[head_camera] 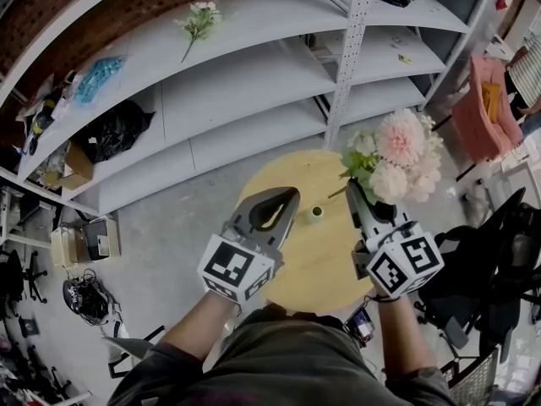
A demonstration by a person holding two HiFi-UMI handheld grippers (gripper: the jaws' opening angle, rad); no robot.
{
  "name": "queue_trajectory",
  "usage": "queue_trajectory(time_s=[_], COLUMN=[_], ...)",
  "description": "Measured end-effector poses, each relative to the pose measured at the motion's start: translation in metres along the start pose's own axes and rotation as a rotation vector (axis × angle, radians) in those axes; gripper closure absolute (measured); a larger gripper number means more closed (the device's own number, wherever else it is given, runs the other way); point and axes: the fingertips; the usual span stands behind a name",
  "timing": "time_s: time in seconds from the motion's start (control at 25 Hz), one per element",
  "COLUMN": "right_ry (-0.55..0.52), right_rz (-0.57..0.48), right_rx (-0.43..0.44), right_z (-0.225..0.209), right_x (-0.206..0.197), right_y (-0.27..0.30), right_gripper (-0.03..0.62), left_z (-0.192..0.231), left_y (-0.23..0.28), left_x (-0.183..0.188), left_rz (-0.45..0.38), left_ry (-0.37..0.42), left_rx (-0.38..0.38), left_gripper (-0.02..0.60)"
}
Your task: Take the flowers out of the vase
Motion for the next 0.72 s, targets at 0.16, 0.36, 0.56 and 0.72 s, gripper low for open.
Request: queue_trajectory(time_s=[0.16,0.36,0.56,0.72], right_ry=[0.0,0.006,0.019,0.025], right_rz=[0.006,0.006,0.012,0.013], right_rx=[-0.003,-0.007,-0.005,-0.004], right_z=[0.0001,-0.0009,0.0003,-0.0008], right_x=[-0.0006,-0.0014,-0.0035,-0.0058], right_y=[-0.0004,-0.0022,-0.0021,-0.0041], right_gripper=[0.528,0.528,0.528,0.528], left_z=[-0.0007,-0.0021,-0.0013,-0.0029], left_y=[-0.0011,-0.0021,-0.0046,-0.005], left_x=[-0.0006,-0.0015,-0.0025,-0.0046], left_rz=[0.002,0.005,0.011,0.012], left_ry=[-0.004,-0.007,-0.01,-0.011], left_rx=[0.0,0.002,0.007,0.01], left_gripper=[0.572,0.572,0.572,0.572])
Point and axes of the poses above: the fingertips, and each gripper's own axes: y forward along the fingers, z to its left, x out of its top, and after that the axes turned 11 degrees about -z, right-handed
